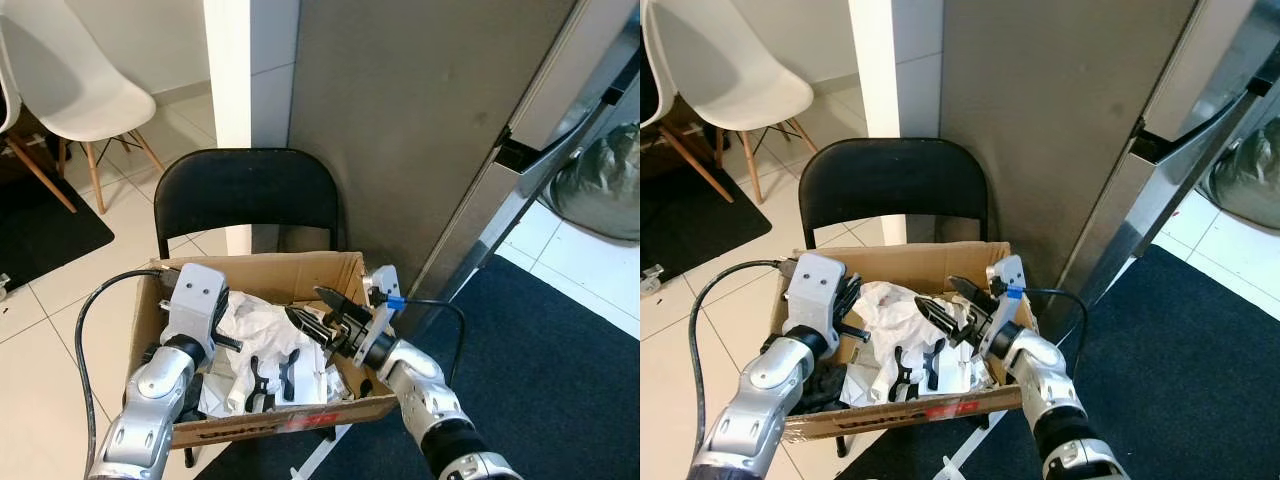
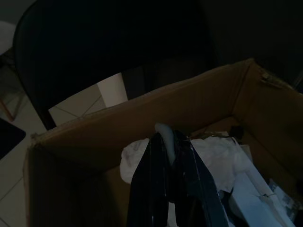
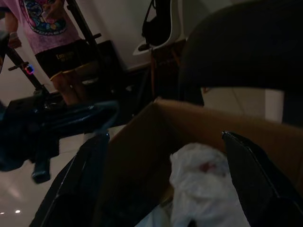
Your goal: Picking trash to rubbish bin
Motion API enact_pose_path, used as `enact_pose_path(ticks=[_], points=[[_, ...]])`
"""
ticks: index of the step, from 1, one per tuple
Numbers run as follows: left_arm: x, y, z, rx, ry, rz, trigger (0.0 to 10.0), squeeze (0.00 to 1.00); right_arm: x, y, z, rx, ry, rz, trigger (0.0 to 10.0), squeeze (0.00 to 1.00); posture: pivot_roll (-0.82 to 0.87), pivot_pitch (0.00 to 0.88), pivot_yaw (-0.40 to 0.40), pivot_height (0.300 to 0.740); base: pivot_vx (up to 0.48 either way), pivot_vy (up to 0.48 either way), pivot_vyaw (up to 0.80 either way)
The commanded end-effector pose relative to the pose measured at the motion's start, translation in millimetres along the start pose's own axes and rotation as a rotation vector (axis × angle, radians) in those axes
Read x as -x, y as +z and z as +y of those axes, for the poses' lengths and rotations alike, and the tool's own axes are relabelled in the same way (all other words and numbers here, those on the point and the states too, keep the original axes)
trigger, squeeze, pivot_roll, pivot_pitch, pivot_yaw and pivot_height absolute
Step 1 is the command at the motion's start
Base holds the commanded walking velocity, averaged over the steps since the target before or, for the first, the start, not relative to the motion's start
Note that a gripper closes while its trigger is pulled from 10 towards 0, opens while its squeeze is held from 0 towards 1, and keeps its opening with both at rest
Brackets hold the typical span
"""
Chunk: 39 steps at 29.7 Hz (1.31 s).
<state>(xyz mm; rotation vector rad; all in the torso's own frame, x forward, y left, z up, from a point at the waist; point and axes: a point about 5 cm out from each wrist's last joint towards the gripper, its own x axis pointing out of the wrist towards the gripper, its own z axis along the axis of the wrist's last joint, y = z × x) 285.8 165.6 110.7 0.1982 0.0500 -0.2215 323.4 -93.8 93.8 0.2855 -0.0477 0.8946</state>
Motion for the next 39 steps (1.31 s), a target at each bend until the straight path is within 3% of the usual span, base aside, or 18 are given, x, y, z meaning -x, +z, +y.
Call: enact_pose_path(ticks=[1,13,15,17,18,22,33,35,39], points=[[3.1,-2,-0.1,-0.010,-0.018,0.013,10.0,0.00,4.2,-1,-3.8,0.010,-0.010,0.003,10.0,0.00,0.05,0.106,-0.064,0.740,0.000,0.000,0.00],[12.7,1,5.1,0.020,-0.045,-0.009,10.0,0.00,10.7,5,-21.1,0.077,-0.065,0.044,10.0,0.00,0.06,0.111,-0.065,0.740,0.000,0.000,0.00],[23.7,-14,13.5,-0.009,-0.029,0.058,10.0,0.00,13.0,3,-23.0,0.088,-0.066,0.064,10.0,0.00,0.06,0.111,-0.070,0.740,0.000,0.000,0.00],[23.7,-14,13.5,-0.009,-0.029,0.058,10.0,0.00,13.0,3,-23.0,0.088,-0.066,0.064,10.0,0.00,0.06,0.111,-0.070,0.740,0.000,0.000,0.00],[31.3,-30,24.0,-0.021,0.032,0.108,10.0,0.00,14.6,2,-23.6,0.093,-0.069,0.072,10.0,0.00,0.07,0.112,-0.069,0.740,0.000,0.000,0.00],[41.2,-49,38.0,-0.022,0.100,0.153,10.0,0.00,15.6,0,-24.5,0.097,-0.089,0.078,10.0,0.00,0.07,0.115,-0.071,0.740,0.000,0.000,0.00],[29.6,-42,50.6,-0.026,0.022,0.081,10.0,0.00,10.6,0,-22.2,0.099,-0.082,0.075,10.0,0.00,0.06,0.124,-0.075,0.740,0.000,0.000,0.00],[26.4,-41,50.0,-0.023,0.005,0.074,10.0,0.00,10.3,-1,-21.9,0.101,-0.082,0.080,10.0,0.00,0.06,0.127,-0.078,0.740,0.000,0.000,0.00],[12.4,-41,34.0,-0.032,-0.109,0.064,10.0,0.00,8.0,-6,-17.7,0.102,-0.076,0.089,10.0,0.00,0.05,0.132,-0.073,0.740,0.000,0.000,0.00]])
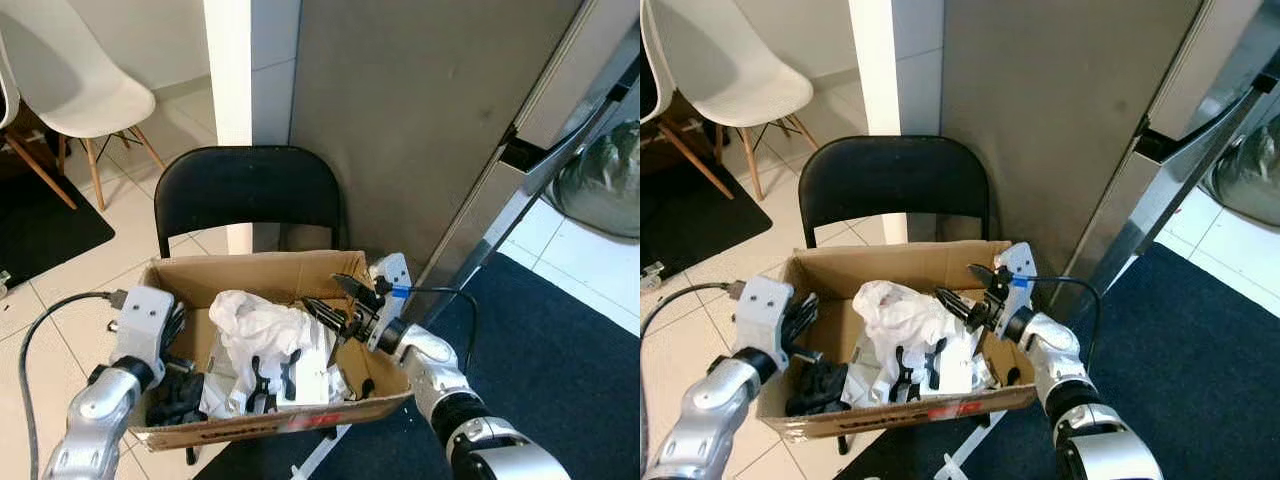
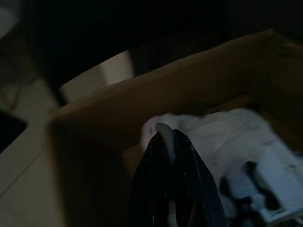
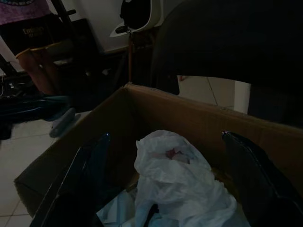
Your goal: Picking trash to rubbish bin
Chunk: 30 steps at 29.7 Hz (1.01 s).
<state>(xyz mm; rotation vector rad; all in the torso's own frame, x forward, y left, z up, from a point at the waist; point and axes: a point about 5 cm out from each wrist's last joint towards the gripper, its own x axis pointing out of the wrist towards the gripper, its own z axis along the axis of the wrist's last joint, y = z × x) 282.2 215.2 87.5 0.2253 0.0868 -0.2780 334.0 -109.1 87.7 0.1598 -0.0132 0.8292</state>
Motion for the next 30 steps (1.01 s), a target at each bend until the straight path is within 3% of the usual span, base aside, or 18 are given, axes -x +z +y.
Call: enact_pose_path(ticks=[1,12,14,17,21,28,30], points=[[-2.1,-10,-9.6,-0.011,-0.057,0.033,10.0,0.00,1.5,-5,1.7,0.003,-0.004,0.016,10.0,0.00,0.05,0.132,-0.073,0.740,0.000,0.000,0.00],[-2.6,-14,-12.4,0.004,-0.078,0.029,10.0,0.00,0.1,-5,6.8,-0.040,0.055,-0.017,10.0,0.00,0.05,0.138,-0.080,0.740,0.000,0.000,0.00],[-1.3,-16,-12.2,0.003,-0.086,0.027,10.0,0.00,-1.5,-6,18.5,-0.128,0.218,-0.047,10.0,0.00,0.05,0.136,-0.082,0.740,0.000,0.000,0.00],[-0.6,-18,-11.7,0.002,-0.086,0.028,10.0,0.00,-1.1,-7,24.0,-0.148,0.297,-0.046,10.0,0.00,0.05,0.134,-0.083,0.740,0.000,0.000,0.00],[0.6,-19,-10.1,-0.001,-0.085,0.030,10.0,0.00,-0.3,-9,30.4,-0.102,0.365,-0.030,10.0,0.00,0.06,0.131,-0.084,0.740,0.000,0.000,0.00],[0.8,-19,-8.8,-0.005,-0.086,0.030,10.0,0.00,0.3,-12,30.1,-0.014,0.339,0.010,10.0,0.00,0.06,0.120,-0.083,0.740,0.000,0.000,0.00],[0.3,-19,-8.1,-0.008,-0.086,0.028,10.0,0.00,1.3,-12,28.8,0.071,0.297,0.018,10.0,0.00,0.07,0.114,-0.083,0.740,0.000,0.000,0.00]])
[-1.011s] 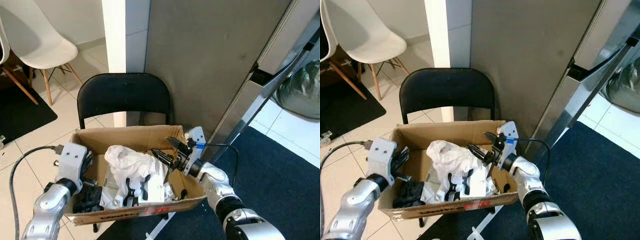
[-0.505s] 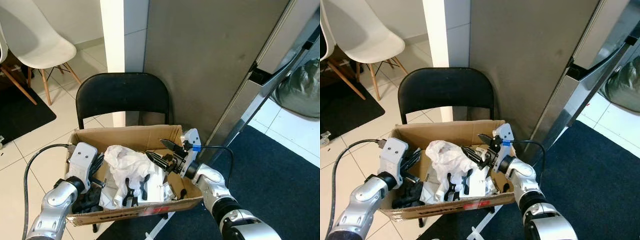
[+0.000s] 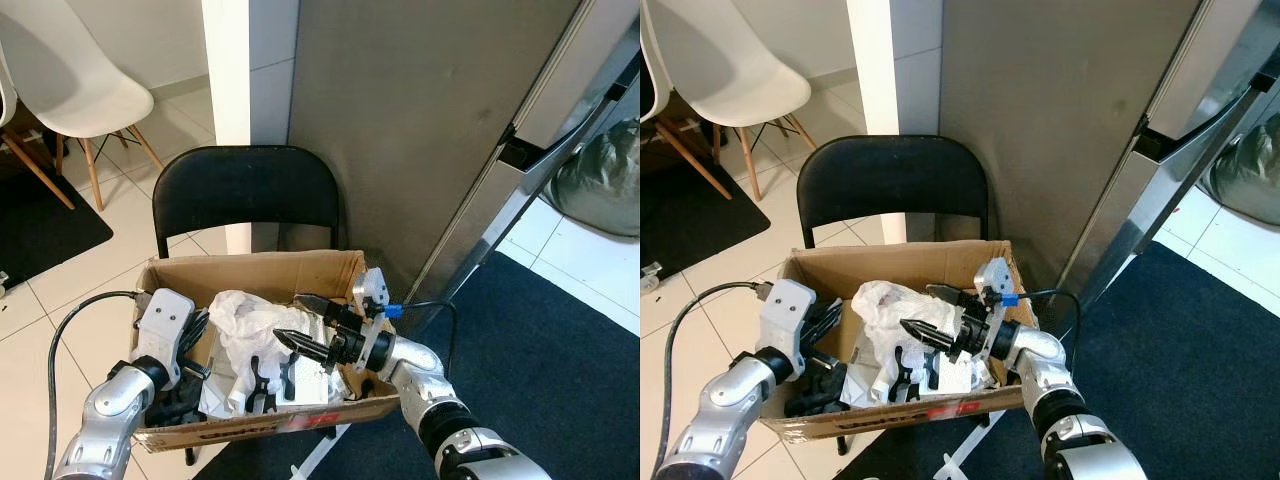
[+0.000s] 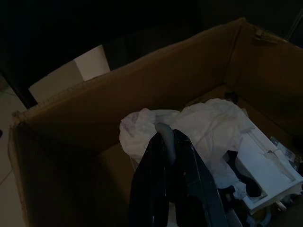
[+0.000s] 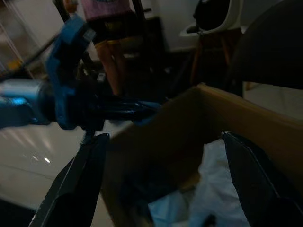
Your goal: Picking trash to rubbish bin
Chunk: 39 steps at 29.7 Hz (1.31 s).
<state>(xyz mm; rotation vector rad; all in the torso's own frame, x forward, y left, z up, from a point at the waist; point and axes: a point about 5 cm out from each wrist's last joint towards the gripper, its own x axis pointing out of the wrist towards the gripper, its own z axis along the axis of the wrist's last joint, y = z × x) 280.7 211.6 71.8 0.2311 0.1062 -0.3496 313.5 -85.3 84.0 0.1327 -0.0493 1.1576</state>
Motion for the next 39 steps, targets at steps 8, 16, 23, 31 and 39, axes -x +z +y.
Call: enact_pose_path(ticks=[8,16,23,31,39], points=[[1.2,-4,-1.6,0.001,-0.021,0.014,10.0,0.00,3.8,-5,1.0,0.061,-0.042,0.025,10.0,0.00,0.07,0.113,-0.083,0.740,0.000,0.000,0.00],[1.3,-4,1.0,0.029,-0.005,0.009,10.0,1.00,3.3,-6,1.1,0.069,-0.047,0.033,10.0,0.00,0.07,0.109,-0.083,0.740,0.000,0.000,0.00],[0.7,-2,3.0,0.032,0.003,-0.007,10.0,1.00,3.5,-6,0.8,0.068,-0.049,0.039,10.0,0.00,0.07,0.113,-0.085,0.740,0.000,0.000,0.00],[0.5,0,2.9,0.040,0.000,-0.021,10.0,1.00,3.4,-7,0.8,0.066,-0.051,0.041,10.0,0.00,0.07,0.115,-0.082,0.740,0.000,0.000,0.00],[-2.9,25,-3.7,0.128,-0.029,-0.173,10.0,1.00,8.6,-9,-7.5,0.027,-0.148,0.078,10.0,0.00,0.06,0.116,-0.078,0.740,0.000,0.000,0.00]])
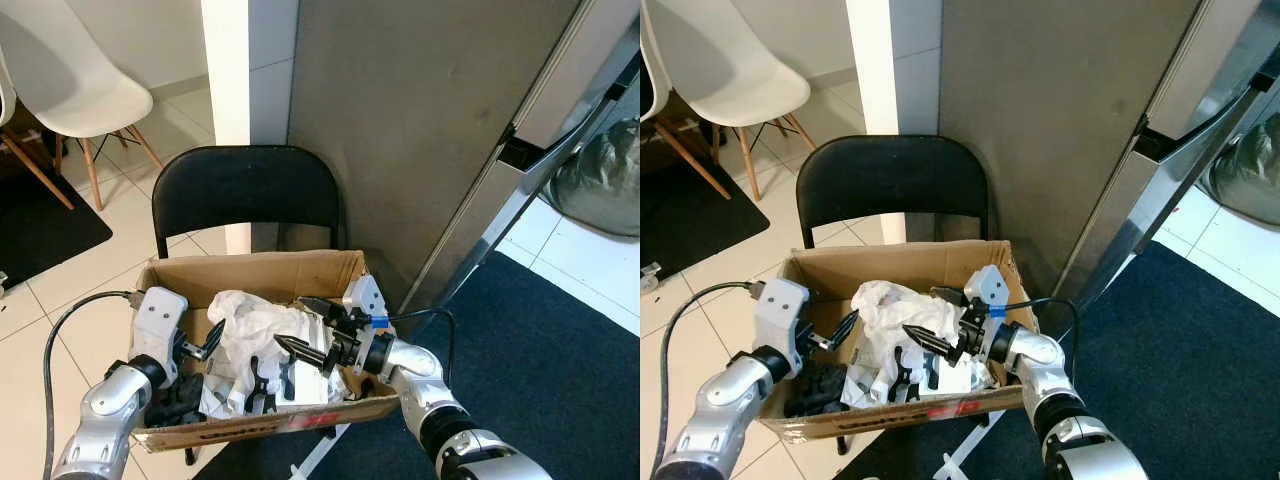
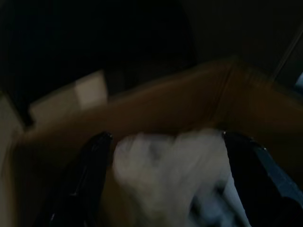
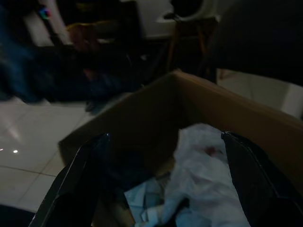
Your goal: Picking trash to rubbish bin
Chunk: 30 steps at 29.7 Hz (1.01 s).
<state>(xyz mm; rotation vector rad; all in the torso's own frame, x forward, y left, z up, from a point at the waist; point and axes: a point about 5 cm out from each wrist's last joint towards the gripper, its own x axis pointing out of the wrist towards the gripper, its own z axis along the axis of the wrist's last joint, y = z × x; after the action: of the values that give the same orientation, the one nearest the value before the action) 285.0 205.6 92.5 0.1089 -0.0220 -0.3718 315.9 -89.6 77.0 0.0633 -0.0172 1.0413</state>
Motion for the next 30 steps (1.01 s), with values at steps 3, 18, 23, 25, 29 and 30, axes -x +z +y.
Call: enact_pose_path(ticks=[3,18,23,25,29,30], points=[[-0.9,9,-4.0,0.045,0.023,-0.049,10.0,1.00,9.1,-2,-8.4,-0.011,-0.087,0.016,10.0,0.00,0.06,0.116,-0.079,0.740,0.000,0.000,0.00],[9.1,14,14.2,0.178,0.493,0.003,10.0,0.00,76.9,9,-34.5,0.005,-0.644,-0.129,10.0,0.00,0.03,0.089,-0.058,0.740,0.000,0.000,0.00],[11.6,12,15.7,0.146,0.586,0.039,10.0,0.00,75.9,9,-35.4,0.006,-0.741,-0.048,10.0,0.00,0.02,0.091,-0.049,0.740,0.000,0.000,0.00],[12.1,11,16.4,0.158,0.599,0.042,10.0,0.00,75.7,12,-35.9,0.036,-0.742,-0.057,10.0,0.00,0.01,0.095,-0.049,0.740,0.000,0.000,0.00],[7.5,10,11.7,0.095,0.577,0.065,10.0,0.00,83.5,16,-39.7,0.058,-0.800,-0.083,10.0,0.00,0.02,0.098,-0.060,0.740,0.000,0.000,0.00],[6.7,11,10.2,0.088,0.569,0.068,10.0,0.00,83.7,15,-39.1,0.051,-0.803,-0.086,10.0,0.00,0.03,0.095,-0.062,0.740,0.000,0.000,0.00]])
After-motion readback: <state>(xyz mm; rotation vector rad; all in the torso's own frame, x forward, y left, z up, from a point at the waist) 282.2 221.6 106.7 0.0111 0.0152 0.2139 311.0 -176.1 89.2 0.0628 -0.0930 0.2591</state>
